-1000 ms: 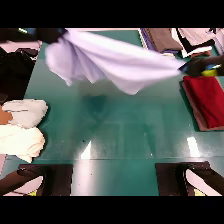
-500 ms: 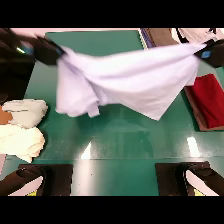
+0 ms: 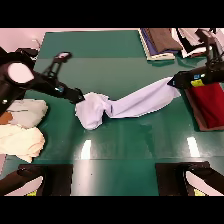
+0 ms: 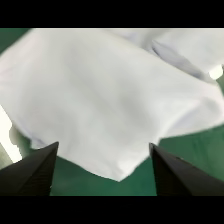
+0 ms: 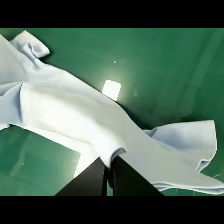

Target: Fold the shirts.

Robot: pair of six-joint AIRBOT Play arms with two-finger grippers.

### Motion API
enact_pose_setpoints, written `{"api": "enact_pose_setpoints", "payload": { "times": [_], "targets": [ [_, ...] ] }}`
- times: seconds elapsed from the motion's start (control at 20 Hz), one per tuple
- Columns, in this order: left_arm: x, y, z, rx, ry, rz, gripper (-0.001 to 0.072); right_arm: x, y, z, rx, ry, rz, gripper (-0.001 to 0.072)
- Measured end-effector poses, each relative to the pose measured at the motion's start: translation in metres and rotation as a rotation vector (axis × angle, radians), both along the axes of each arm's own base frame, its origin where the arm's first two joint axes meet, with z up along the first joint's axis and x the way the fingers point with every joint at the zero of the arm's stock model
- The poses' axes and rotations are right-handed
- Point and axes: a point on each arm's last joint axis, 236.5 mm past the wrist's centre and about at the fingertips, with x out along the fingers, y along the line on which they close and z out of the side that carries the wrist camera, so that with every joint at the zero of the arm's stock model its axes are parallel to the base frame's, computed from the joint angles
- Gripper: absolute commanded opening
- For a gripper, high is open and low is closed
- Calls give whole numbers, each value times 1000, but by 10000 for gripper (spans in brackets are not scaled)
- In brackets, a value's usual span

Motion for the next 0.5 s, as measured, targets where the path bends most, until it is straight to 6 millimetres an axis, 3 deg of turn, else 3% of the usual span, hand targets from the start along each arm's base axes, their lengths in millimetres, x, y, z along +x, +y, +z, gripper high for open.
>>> {"api": "enact_pose_setpoints", "payload": {
  "times": [0.1, 0.25, 0.5],
  "targets": [
    [15, 32, 2, -12, -10, 121, 662, 1, 0, -5, 1, 7, -3, 20],
    [29, 65, -19, -42, 21, 264, 662, 2, 0, -8, 2, 7, -8, 20],
    [49, 66, -87, -131, 152, 351, 661, 4, 0, -10, 4, 4, -12, 20]
  ]
}}
